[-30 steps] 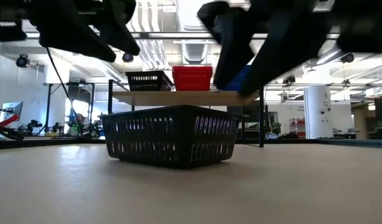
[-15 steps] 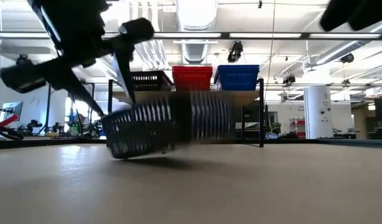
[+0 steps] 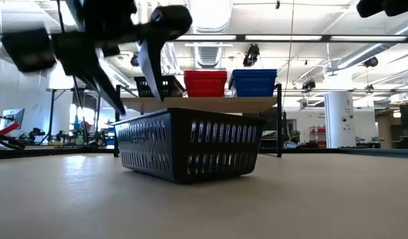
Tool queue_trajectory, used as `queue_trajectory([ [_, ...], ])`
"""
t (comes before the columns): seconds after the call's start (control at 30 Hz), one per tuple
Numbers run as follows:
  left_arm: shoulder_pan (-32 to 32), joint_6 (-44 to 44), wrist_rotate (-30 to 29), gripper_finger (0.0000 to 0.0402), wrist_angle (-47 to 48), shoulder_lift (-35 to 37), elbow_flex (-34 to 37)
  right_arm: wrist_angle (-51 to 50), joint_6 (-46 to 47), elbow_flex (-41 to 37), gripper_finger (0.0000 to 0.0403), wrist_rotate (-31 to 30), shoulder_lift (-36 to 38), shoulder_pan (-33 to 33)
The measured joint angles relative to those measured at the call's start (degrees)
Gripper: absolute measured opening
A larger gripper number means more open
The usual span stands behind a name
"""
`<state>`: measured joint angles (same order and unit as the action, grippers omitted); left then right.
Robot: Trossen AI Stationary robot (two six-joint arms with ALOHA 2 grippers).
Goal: Stack baskets on shelf by color
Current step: Stack the black bin on the black bins on the shelf
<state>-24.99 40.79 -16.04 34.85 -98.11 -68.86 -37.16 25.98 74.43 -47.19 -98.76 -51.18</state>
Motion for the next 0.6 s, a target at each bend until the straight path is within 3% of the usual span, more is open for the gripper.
queue_trajectory([
  [0.07, -0.02, -6.05, 3.61, 0.0193, 0.11, 0.0, -1.37, -0.01, 0.0, -0.07, 0.0097, 0.0, 0.0, 0.13],
  [0.23, -0.07, -17.94, 5.73, 0.0193, 1.66, 0.19, -4.45, 0.21, 0.51, -0.89, 0.0085, -1.61, 0.0, 0.22],
  [0.37, -0.13, -19.51, 10.04, 0.0193, 2.75, 0.24, -3.34, 4.44, 2.84, -4.58, 0.0073, -2.8, 0.0, 0.64],
  [0.6, 0.04, -22.15, 7.39, 0.018, 1.68, -3.13, -0.85, 22.75, -1.04, -14.89, 0.0054, -0.84, -0.04, 3.04],
])
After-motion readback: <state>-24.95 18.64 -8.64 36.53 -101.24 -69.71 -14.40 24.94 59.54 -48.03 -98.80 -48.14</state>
